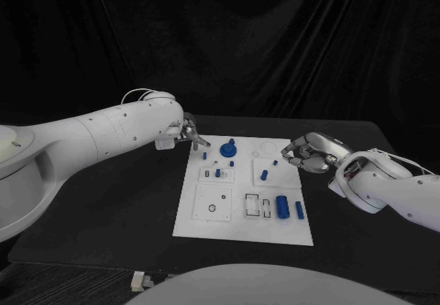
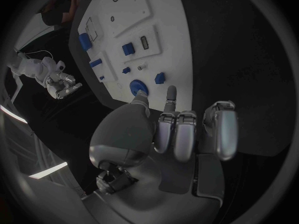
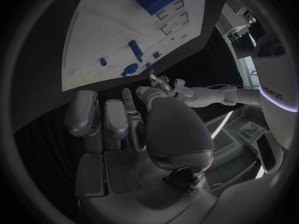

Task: Assemble the parts on the task board

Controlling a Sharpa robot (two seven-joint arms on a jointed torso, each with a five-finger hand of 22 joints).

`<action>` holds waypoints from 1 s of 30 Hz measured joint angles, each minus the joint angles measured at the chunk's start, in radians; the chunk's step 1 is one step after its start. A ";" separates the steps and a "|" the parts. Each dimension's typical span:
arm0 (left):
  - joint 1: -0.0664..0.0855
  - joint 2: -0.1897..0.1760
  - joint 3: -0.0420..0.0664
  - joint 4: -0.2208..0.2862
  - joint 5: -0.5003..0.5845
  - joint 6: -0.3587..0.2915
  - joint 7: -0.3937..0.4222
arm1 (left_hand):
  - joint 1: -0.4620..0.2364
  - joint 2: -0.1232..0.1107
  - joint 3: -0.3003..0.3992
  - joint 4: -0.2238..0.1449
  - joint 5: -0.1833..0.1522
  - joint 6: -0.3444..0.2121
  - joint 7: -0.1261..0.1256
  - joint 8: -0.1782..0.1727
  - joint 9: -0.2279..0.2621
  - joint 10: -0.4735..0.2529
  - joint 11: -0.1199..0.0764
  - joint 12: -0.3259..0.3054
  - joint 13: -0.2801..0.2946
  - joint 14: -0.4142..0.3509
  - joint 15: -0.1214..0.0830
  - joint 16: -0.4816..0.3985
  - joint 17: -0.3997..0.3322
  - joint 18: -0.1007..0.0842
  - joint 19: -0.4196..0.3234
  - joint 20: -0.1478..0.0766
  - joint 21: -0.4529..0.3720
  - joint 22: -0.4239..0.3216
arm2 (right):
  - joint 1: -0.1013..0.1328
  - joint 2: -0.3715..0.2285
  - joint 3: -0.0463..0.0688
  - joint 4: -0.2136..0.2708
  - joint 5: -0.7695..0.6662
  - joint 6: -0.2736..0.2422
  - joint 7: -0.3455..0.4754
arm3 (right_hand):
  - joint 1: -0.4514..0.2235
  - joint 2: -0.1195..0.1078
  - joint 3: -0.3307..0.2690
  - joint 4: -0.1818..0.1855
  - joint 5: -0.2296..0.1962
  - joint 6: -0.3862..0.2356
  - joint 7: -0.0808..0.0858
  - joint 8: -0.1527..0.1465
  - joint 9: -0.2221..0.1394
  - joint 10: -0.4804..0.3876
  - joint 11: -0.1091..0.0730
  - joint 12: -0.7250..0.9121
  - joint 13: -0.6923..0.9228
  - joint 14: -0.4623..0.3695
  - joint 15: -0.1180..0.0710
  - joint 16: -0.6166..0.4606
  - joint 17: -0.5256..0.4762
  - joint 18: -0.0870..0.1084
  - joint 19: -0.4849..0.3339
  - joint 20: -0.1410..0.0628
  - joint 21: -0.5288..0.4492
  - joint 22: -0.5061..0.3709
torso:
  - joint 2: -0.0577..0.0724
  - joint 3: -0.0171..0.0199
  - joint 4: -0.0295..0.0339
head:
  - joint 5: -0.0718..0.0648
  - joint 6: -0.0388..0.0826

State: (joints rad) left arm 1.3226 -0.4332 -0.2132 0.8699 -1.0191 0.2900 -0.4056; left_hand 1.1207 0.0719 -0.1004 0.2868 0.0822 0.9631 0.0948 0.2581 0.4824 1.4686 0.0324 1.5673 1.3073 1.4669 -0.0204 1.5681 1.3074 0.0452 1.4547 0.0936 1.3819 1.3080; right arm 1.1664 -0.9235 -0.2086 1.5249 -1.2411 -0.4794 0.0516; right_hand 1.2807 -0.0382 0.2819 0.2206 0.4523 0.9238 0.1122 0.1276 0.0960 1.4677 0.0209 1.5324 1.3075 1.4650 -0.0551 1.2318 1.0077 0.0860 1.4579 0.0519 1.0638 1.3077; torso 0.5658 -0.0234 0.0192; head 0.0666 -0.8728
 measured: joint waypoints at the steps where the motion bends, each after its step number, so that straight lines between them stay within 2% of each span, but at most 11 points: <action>1: -0.003 0.002 0.000 -0.002 0.000 0.000 0.000 | 0.000 0.000 0.000 0.000 0.000 0.000 0.000 0.007 0.010 -0.003 -0.003 0.000 0.000 0.000 0.000 0.000 0.000 0.000 0.000 0.000 0.000 0.000 | 0.000 0.000 0.000 0.000 0.000 0.000 0.000 | 0.000 0.000 0.000 0.000 0.005 0.000 0.000 0.000 0.000 0.000 0.000 0.000 0.000 0.000 0.000 0.000 0.000 0.000 0.000 0.000 0.000 0.000 | 0.000 0.0000 0.0000 | 0.000 0.000; 2: -0.005 0.003 0.000 -0.003 0.000 0.000 0.000 | 0.000 0.000 0.000 0.000 0.000 0.000 0.000 0.013 0.018 -0.004 -0.004 0.000 0.000 0.000 0.000 0.000 0.000 0.000 0.000 0.000 0.000 0.000 | 0.000 0.000 0.000 0.000 0.000 0.000 0.000 | 0.000 0.000 0.000 0.000 0.004 0.000 0.000 0.000 0.000 0.000 0.000 0.000 0.000 0.000 0.000 0.000 0.000 0.000 0.000 0.000 0.000 0.000 | 0.000 0.0000 0.0000 | 0.000 0.000; 7: -0.013 0.008 0.000 -0.005 0.000 0.000 -0.002 | -0.013 0.013 -0.022 0.003 -0.010 -0.016 -0.014 0.079 0.132 -0.003 -0.011 0.000 0.000 0.000 -0.007 0.000 0.000 0.000 -0.002 -0.010 0.000 0.000 | 0.000 -0.003 0.000 0.001 0.000 0.000 0.000 | 0.000 0.000 0.000 0.000 0.004 0.000 0.000 0.000 0.000 0.000 0.000 0.000 0.000 0.000 0.000 0.000 0.000 0.000 0.000 0.000 0.000 0.000 | 0.000 0.0000 -0.0001 | 0.001 0.000; 12: -0.022 0.013 0.000 -0.006 -0.002 0.000 -0.003 | -0.020 0.020 -0.030 0.003 -0.010 -0.042 -0.016 0.127 0.223 -0.004 -0.018 0.000 0.000 0.000 -0.014 0.000 0.000 0.000 -0.005 -0.013 0.000 0.000 | 0.000 -0.004 0.000 0.003 0.000 0.000 0.000 | 0.000 0.000 0.000 0.000 0.004 0.000 0.000 0.000 0.000 0.000 0.000 0.000 0.000 0.000 0.000 0.000 0.000 0.000 0.000 0.000 0.000 0.000 | 0.000 0.0000 -0.0001 | 0.000 0.000; 14: -0.025 0.015 0.000 -0.006 -0.006 0.000 -0.003 | -0.019 0.020 -0.030 0.003 0.005 -0.053 -0.019 0.139 0.249 -0.004 -0.018 0.000 0.000 0.000 -0.014 0.000 0.000 0.000 -0.006 -0.013 0.000 0.000 | 0.000 -0.005 0.000 0.003 0.000 0.000 0.000 | 0.000 0.000 0.000 0.000 0.004 0.000 0.000 0.000 0.000 0.000 0.000 0.000 0.000 0.000 0.000 0.000 0.000 0.000 0.000 0.000 0.000 0.000 | 0.000 0.0000 -0.0001 | 0.000 0.000; 21: -0.033 0.020 0.000 -0.008 -0.030 -0.002 0.005 | -0.014 0.025 -0.033 0.000 0.046 -0.089 -0.012 0.145 0.296 -0.004 -0.018 0.000 0.000 0.000 -0.014 0.000 0.000 0.000 -0.013 -0.020 -0.019 0.000 | 0.000 -0.006 0.000 0.004 0.000 0.000 0.000 | 0.000 0.000 0.003 -0.003 0.009 0.000 0.000 0.000 -0.001 0.000 0.000 0.000 0.000 0.000 0.000 0.000 0.000 0.000 0.000 0.000 0.000 0.000 | 0.000 0.0000 -0.0001 | -0.001 0.000; 25: -0.033 0.022 0.000 -0.013 -0.041 -0.003 0.011 | -0.009 0.029 -0.033 0.000 0.089 -0.095 -0.013 0.149 0.322 -0.004 -0.018 0.000 0.000 0.000 -0.014 0.000 0.000 0.000 -0.016 -0.017 -0.019 0.000 | 0.000 -0.006 0.000 0.004 0.000 0.000 0.000 | 0.000 0.000 0.003 -0.003 0.009 0.000 0.000 0.000 -0.001 0.000 0.000 0.000 0.000 0.000 0.000 0.000 0.000 0.000 0.000 0.000 0.000 0.000 | 0.000 0.0000 -0.0001 | 0.001 0.000; 28: -0.034 0.025 0.000 -0.014 -0.047 -0.003 0.014 | 0.003 0.023 -0.033 0.000 0.128 -0.099 -0.016 0.150 0.340 -0.004 -0.018 0.000 0.000 0.000 -0.014 0.000 0.000 0.000 -0.016 -0.017 -0.019 0.000 | 0.000 -0.006 0.000 0.004 0.001 0.000 0.000 | 0.000 0.000 0.003 -0.003 0.009 0.000 0.000 0.000 -0.001 0.000 0.000 0.000 0.000 0.000 0.000 0.000 -0.001 0.000 0.000 0.000 0.000 0.000 | 0.000 0.0000 -0.0001 | 0.001 0.000; 30: -0.035 0.027 0.000 -0.015 -0.050 -0.003 0.016 | 0.022 0.023 -0.029 -0.004 0.171 -0.099 -0.016 0.156 0.354 -0.004 -0.018 0.000 0.000 0.000 -0.014 0.000 0.000 0.000 -0.016 -0.017 -0.023 0.000 | 0.000 -0.006 0.000 0.004 0.001 0.000 0.000 | 0.000 0.000 0.003 -0.003 0.009 0.000 0.000 0.000 -0.001 0.000 0.000 0.000 0.000 0.000 0.000 0.000 -0.001 0.000 0.000 0.000 0.000 0.000 | 0.000 0.0000 -0.0001 | 0.001 0.000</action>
State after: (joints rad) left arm 1.2877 -0.4057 -0.2133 0.8547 -1.0690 0.2872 -0.3900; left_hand 1.1427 0.0945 -0.1294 0.2827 0.2534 0.8646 0.0786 0.4144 0.8361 1.4648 0.0144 1.5673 1.3073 1.4668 -0.0341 1.5681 1.3074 0.0454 1.4384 0.0771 1.3585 1.3077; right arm 1.1664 -0.9291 -0.2085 1.5288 -1.2406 -0.4795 0.0513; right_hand 1.2806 -0.0383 0.2846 0.2178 0.4609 0.9238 0.1122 0.1276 0.0953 1.4677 0.0209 1.5324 1.3073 1.4650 -0.0551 1.2317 1.0066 0.0861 1.4579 0.0520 1.0638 1.3074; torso 0.5657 -0.0234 0.0191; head 0.0680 -0.8728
